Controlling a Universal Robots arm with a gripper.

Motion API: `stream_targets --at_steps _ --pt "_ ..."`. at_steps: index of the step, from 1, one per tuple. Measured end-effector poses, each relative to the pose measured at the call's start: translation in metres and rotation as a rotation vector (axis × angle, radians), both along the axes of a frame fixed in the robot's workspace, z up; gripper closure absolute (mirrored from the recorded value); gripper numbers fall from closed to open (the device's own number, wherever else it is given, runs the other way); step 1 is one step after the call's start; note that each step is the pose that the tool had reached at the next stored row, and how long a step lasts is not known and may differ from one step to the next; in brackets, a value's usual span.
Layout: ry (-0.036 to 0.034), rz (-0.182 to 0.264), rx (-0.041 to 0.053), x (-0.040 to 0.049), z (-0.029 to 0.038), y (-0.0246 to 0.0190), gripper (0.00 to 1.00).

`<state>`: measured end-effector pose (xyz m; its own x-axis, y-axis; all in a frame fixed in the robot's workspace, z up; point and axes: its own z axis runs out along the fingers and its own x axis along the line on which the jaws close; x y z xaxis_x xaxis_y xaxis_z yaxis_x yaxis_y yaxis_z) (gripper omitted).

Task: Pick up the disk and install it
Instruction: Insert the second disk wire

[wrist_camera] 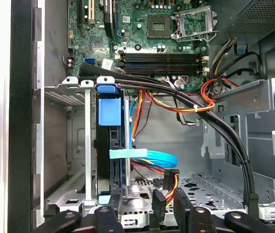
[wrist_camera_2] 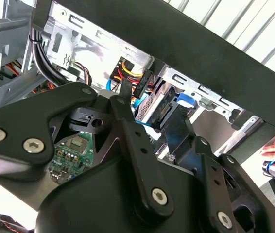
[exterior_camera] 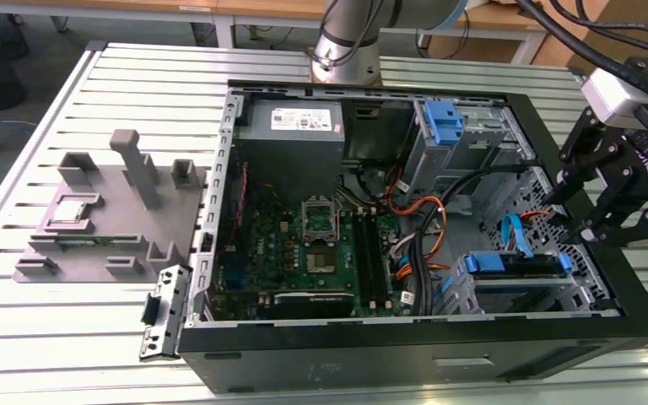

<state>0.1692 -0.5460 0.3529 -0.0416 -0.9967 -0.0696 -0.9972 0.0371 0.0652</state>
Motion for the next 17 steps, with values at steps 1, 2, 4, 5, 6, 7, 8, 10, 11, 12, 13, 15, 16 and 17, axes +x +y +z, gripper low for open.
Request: stream_targets --at_steps 1,2,4,5,6,7,8,10,11,12,13,15,16,17 --pt "0.0 0.0 0.0001 0.0 -0.0004 0.0 0.46" --pt "0.0 0.0 -0.0001 0.0 -0.0006 0.0 0.46" --pt "0.0 0.0 -0.0005 0.0 -0.0006 -0.0001 0.46" --pt "0.0 0.0 -0.0003 0.0 -0.0009 0.0 0.46" --pt "0.0002 0.0 -0.0002 0.0006 -0.0012 0.0002 0.46" --pt "0.0012 0.0 0.0 0.0018 -0.0016 0.0004 0.46" --pt "0.0023 0.0 0.0 0.0031 -0.002 0.0006 0.46" --pt "0.0035 0.0 -0.0002 0.0045 -0.003 0.0008 0.46" --pt "0.0037 0.0 -0.0002 0.0046 -0.0041 0.0009 0.46" --pt "0.0039 0.0 -0.0003 0.0047 -0.0052 0.0009 0.46" --pt "0.004 0.0 -0.0002 0.0047 -0.0067 0.0009 0.46" --pt "0.004 0.0 -0.0003 0.0048 -0.008 0.001 0.46" --pt "0.0041 0.0 -0.0005 0.0048 -0.008 0.0009 0.46" --pt "0.0041 0.0 -0.0005 0.0048 -0.008 0.001 0.46"
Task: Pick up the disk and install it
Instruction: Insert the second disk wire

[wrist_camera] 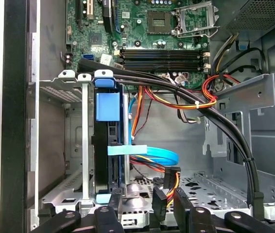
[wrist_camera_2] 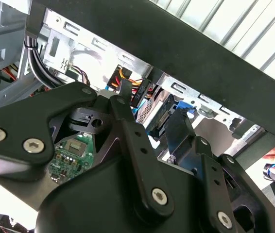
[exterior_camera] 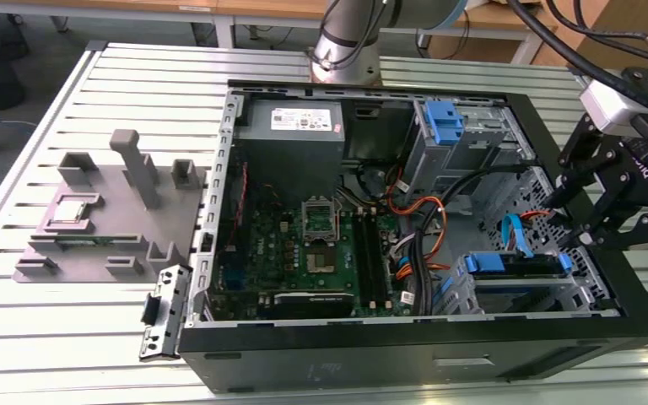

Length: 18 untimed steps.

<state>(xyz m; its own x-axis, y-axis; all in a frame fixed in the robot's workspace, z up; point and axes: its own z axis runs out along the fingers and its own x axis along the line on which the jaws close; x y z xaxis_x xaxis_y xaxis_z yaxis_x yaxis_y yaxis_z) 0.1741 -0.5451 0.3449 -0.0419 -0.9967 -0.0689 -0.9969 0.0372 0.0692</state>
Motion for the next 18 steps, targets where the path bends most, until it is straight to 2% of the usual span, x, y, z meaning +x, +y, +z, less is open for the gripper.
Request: stream_targets --at_steps 6,18 --pt "0.0 0.0 0.0002 0.0 -0.0022 0.0 0.46" --pt "0.0 0.0 0.0002 0.0 -0.0026 0.0 0.46"
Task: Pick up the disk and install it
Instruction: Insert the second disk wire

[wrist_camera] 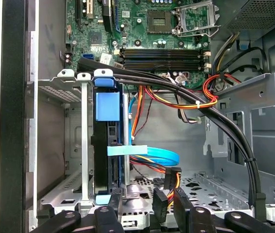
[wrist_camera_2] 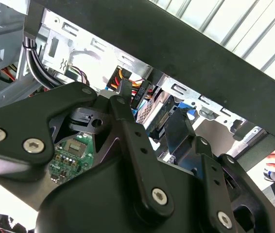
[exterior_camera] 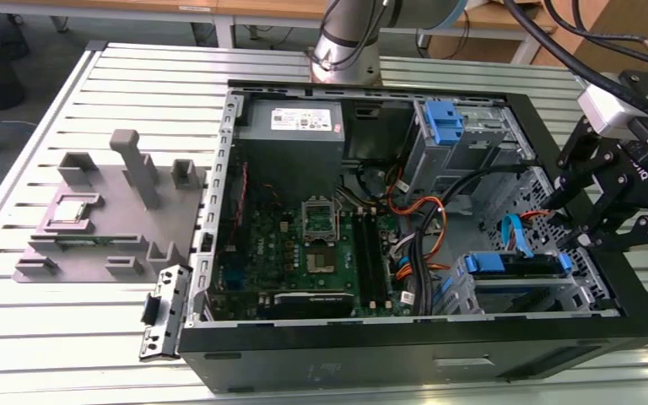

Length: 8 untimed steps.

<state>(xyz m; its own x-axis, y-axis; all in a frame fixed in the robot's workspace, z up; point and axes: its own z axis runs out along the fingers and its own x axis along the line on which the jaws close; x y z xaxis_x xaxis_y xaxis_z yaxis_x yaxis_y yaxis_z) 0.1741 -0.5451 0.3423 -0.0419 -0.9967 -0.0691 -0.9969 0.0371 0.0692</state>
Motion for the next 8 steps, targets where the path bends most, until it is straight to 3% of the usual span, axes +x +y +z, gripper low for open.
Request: stream_targets --at_steps 3,4,8 --pt "0.0 0.0 0.0 0.0 0.0 0.0 0.47" --pt "0.0 0.0 0.0 0.0 -0.0001 0.0 0.54" --pt "0.0 0.0 0.0 0.0 -0.0001 0.0 0.54"
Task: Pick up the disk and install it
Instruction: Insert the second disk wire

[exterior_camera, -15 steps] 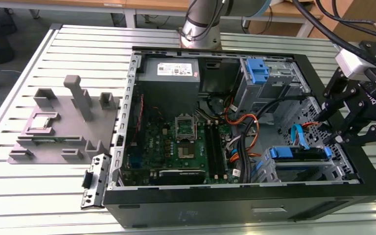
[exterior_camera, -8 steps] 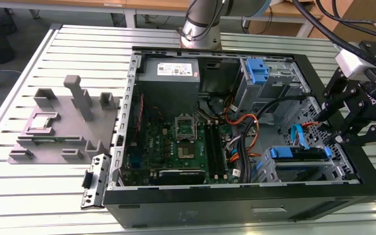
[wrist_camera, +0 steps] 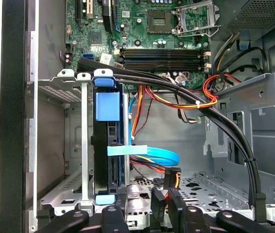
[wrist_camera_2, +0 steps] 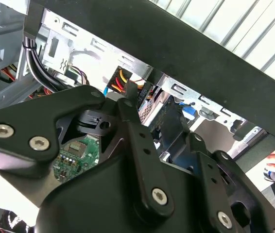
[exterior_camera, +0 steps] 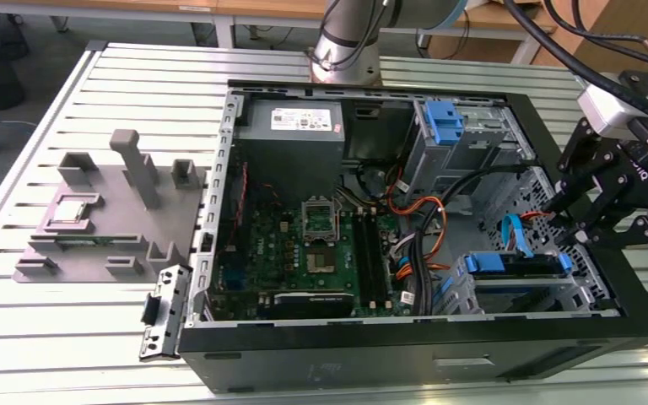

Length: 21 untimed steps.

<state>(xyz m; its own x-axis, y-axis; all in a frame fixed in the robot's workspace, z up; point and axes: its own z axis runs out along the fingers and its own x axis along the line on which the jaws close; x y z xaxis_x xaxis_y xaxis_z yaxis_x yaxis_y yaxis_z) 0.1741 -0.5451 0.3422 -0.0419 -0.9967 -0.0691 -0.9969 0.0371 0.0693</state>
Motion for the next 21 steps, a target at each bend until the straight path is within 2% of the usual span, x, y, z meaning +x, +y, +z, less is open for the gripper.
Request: stream_targets --at_steps 4,5,6,7,13,14,20,21 --pt "0.0 0.0 0.0 0.0 -0.0001 0.0 0.56" --pt "0.0 0.0 0.0 0.0 -0.0001 0.0 0.62" --pt "0.0 0.0 0.0 0.0 -0.0001 0.0 0.62" --pt "0.0 0.0 0.0 0.0 -0.0001 0.0 0.69" --pt "0.0 0.0 0.0 0.0 -0.0002 0.0 0.69" --pt "0.0 0.0 0.0 0.0 -0.0002 0.0 0.77" --pt "0.0 0.0 -0.0001 0.0 -0.0003 0.0 0.78" --pt "0.0 0.0 -0.0001 0.0 -0.0003 0.0 0.84"
